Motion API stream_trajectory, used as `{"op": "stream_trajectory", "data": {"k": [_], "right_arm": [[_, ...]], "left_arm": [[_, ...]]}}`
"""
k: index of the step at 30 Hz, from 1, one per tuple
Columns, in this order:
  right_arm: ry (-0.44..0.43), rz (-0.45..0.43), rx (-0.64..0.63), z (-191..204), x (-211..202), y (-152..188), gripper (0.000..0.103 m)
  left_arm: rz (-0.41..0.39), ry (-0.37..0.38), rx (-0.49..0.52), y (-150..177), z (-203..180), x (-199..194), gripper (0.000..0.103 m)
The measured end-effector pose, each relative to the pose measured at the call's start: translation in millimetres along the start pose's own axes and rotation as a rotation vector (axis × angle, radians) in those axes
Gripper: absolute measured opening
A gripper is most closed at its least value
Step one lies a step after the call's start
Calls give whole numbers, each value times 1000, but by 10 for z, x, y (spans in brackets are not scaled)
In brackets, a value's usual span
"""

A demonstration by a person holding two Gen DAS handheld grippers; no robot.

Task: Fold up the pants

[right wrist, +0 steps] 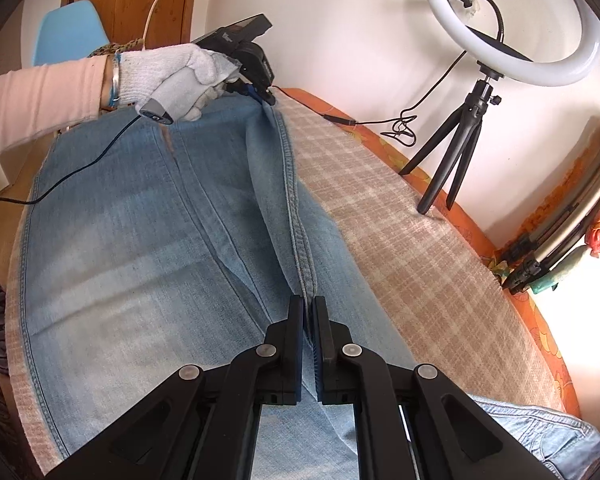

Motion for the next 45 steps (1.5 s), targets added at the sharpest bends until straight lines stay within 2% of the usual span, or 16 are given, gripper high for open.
{"op": "stream_trajectory", "data": {"k": [2, 5, 9, 15, 19, 27, 32, 36, 38, 39, 40, 42, 45], "right_arm": [[16, -15, 9, -50, -74, -49, 2], [33, -30, 11, -81, -186, -106, 2], [60, -40, -19, 9, -347, -122, 2], [48, -37, -22, 196, -572, -64, 2], [28, -20, -32, 392, -691, 59, 2], [-13, 25, -68, 851, -909, 376, 2], [-46, 55, -71, 1095, -998, 538, 2], [-50, 89, -106, 1303, -967, 679, 2], [-66, 108, -101, 1372, -931, 738, 2], [-72, 116, -101, 1405, -915, 759, 2], [-71, 121, -105, 1434, -901, 774, 2], [-65, 129, -110, 1472, -879, 791, 2], [-63, 130, -84, 1446, -856, 785, 2]], "left_arm": [[-38, 33, -8, -42, 9, -225, 4], [-84, 50, 33, -65, -28, -551, 4], [-108, 70, 61, -4, 23, -934, 4], [-149, 82, 70, 303, 214, -1441, 4], [-170, 106, 9, 650, 469, -1750, 4], [-132, 54, -43, 1525, 991, -1981, 4], [-108, 8, -35, 1789, 1152, -2034, 5], [-135, -51, 0, 1821, 1189, -2152, 9], [-150, -63, 31, 1763, 1148, -2210, 24], [-151, -62, 53, 1727, 1106, -2210, 43], [-143, -71, 79, 1697, 1066, -2185, 56], [-136, -115, 133, 1632, 993, -2099, 57], [-79, -171, 181, 1568, 940, -1825, 58]]}}
Point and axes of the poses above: each gripper's, at about its wrist camera, not at the fingertips, and x roughly the way its jaws point, z to its left, y to its underside, the point moved 7 cm from there along x, roughly the way its jaws point, and after that the axes turned 5 degrees about y, right-handed, at the moved point
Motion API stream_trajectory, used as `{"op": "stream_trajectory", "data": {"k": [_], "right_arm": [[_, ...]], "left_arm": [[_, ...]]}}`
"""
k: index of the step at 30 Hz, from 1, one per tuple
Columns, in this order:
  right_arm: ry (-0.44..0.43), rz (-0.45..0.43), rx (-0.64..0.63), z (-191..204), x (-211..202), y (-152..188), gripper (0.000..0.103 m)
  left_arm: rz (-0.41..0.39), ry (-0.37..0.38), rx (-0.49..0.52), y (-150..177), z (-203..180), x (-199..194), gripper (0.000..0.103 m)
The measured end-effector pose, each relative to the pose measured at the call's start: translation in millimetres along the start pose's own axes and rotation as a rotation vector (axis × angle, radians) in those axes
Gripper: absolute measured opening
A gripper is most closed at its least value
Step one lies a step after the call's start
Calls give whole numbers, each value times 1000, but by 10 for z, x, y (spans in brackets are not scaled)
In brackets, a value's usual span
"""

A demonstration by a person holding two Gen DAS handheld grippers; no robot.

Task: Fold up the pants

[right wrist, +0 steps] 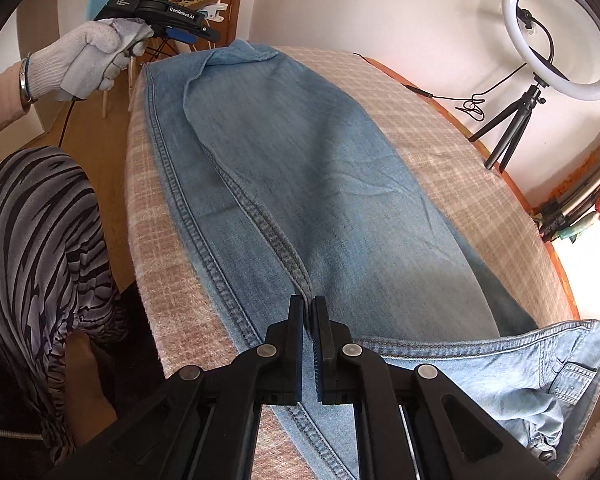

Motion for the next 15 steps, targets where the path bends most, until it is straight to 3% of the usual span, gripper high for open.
{"op": "stream_trajectory", "data": {"k": [5, 6, 7, 9, 10, 15], "right_arm": [[3, -5, 41, -77, 3, -29, 2], [6, -5, 43, -80, 3, -34, 2], [9, -4, 43, -81, 5, -37, 2], [14, 0, 41, -58, -1, -32, 2], [15, 2, 39, -56, 1, -28, 2], [14, 4, 35, -41, -51, -18, 2]], "left_arm": [[76, -67, 28, 34, 14, 432, 58], [77, -77, 17, 48, 62, 474, 51], [68, -82, -8, 54, 123, 486, 32], [43, -65, -62, 59, 251, 456, 10], [27, -43, -88, 66, 311, 417, 5], [-76, 17, -233, 191, 711, 6, 4]]}}
Point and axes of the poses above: each gripper's, at about its wrist camera, not at the fingertips, and x roughly the way its jaws point, z to its left, y to its underside, the point moved 7 cm from there along x, roughly the way its jaws point, and after that the axes turned 5 degrees about y, right-handed, at the moved point
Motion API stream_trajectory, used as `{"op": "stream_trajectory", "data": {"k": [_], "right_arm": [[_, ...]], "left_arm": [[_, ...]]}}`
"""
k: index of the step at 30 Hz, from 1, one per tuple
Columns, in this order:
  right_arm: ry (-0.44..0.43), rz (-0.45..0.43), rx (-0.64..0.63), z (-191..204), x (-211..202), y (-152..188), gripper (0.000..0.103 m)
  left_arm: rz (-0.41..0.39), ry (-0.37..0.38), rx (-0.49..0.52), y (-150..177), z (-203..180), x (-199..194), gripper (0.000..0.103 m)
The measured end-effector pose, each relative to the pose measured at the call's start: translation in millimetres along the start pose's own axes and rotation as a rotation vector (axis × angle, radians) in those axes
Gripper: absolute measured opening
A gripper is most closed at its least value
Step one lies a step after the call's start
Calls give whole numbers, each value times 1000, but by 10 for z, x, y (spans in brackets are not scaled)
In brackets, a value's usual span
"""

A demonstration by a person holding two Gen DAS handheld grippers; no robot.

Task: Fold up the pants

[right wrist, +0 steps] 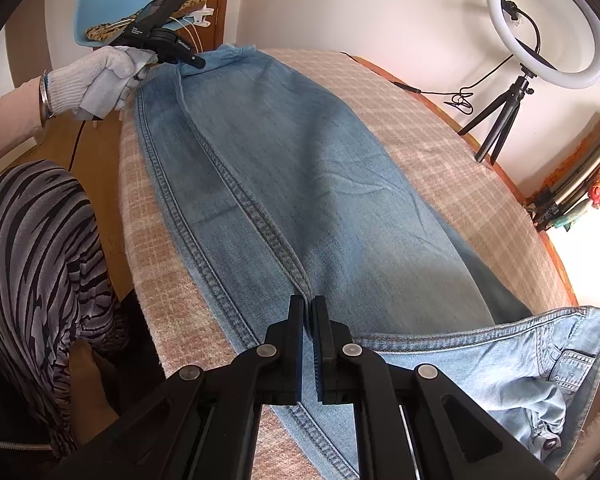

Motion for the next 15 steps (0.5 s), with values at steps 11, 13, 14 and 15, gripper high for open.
{"op": "stream_trajectory", "data": {"k": [11, 13, 14, 15], "right_arm": [[-57, 81, -83, 291, 25, 101, 2], [-71, 103, -74, 292, 84, 109, 2], [-73, 109, -77, 300, 96, 117, 2], [-74, 115, -81, 307, 106, 120, 3]], "left_arm": [[-93, -9, -200, 369, 792, -378, 4], [-82, -3, -201, 346, 824, -349, 7], [-81, 9, -207, 319, 822, -342, 8], [-85, 13, -212, 295, 821, -344, 14]]}}
Point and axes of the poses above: each gripper's, at about its wrist camera, not at the fingertips, and x roughly the way its jaws point, z to its left, y to its underside, the point moved 7 cm from there along x, roughly the way its jaws point, and after that the axes turned 5 degrees about y, right-handed, at the moved point
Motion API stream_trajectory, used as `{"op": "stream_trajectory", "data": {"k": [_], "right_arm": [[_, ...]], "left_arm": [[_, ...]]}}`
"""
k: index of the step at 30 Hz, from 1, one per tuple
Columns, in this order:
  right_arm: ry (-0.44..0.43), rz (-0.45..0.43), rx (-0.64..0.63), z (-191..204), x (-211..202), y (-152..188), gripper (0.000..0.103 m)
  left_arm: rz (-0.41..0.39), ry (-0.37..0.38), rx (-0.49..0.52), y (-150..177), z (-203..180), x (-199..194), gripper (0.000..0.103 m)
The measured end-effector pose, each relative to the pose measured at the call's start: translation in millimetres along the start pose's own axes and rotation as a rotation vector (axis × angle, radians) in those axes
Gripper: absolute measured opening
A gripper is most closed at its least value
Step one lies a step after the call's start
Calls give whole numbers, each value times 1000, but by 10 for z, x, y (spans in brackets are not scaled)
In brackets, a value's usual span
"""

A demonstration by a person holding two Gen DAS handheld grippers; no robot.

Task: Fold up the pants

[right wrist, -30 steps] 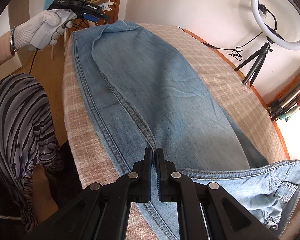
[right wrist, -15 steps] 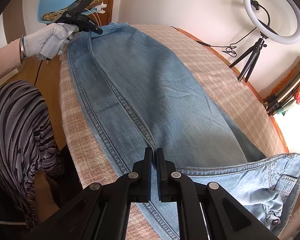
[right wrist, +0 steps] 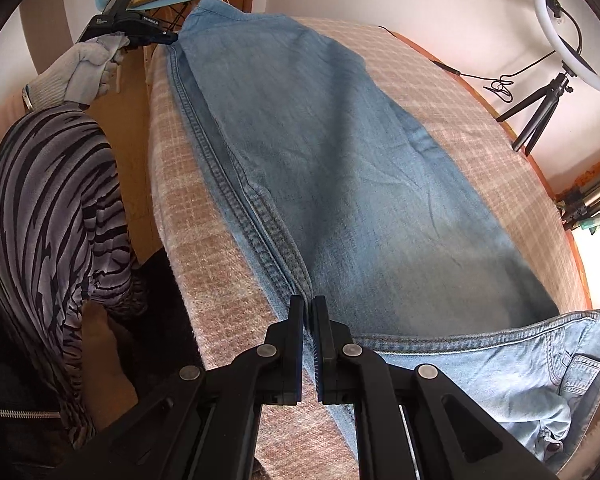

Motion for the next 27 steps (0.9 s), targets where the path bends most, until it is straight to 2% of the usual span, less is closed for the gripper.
{"op": "stream_trajectory", "data": {"k": [2, 4, 5, 6, 8, 12, 14, 15, 16, 19, 22, 27], "right_arm": [[-8, 11, 4, -9, 7, 0, 4], [-24, 13, 24, -35, -20, -12, 8], [-33, 11, 35, -58, -46, -29, 13], [-50, 3, 46, -82, -77, -58, 23], [-83, -27, 80, -124, -180, -137, 33], [-128, -99, 106, -197, -417, -429, 34], [-118, -127, 97, -260, -478, -636, 36], [-105, -145, 96, -306, -489, -758, 37], [-105, -162, 98, -335, -491, -891, 37], [-132, -198, 109, -421, -388, -1348, 38], [-188, -222, 133, -432, -175, -1877, 38], [-252, -239, 100, -265, 286, -2850, 38]], "left_arm": [[-3, 27, 0, -60, -33, 5, 22], [-1, 38, 11, -104, -69, 35, 43], [-3, 31, 11, -134, -58, 54, 46], [3, 23, 2, -158, -33, 80, 46], [18, 36, -41, -204, 19, 129, 46], [19, 26, -77, -266, 104, 179, 46], [1, -5, -39, -308, 114, 203, 45], [1, -20, -26, -320, 121, 222, 39], [1, -16, -26, -331, 135, 240, 27], [-3, -6, -39, -345, 185, 265, 14], [-23, 5, -35, -343, 204, 231, 10], [-38, 27, -23, -323, 222, 184, 10]]}}
Point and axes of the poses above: each gripper's, at about its wrist camera, not at the fingertips, and x roughly the way its jaws point, z to its left, y to its underside, the point moved 7 cm from there along x, roughly the way its jaws point, and after that the axes turned 5 degrees about y, right-handed, at the moved point
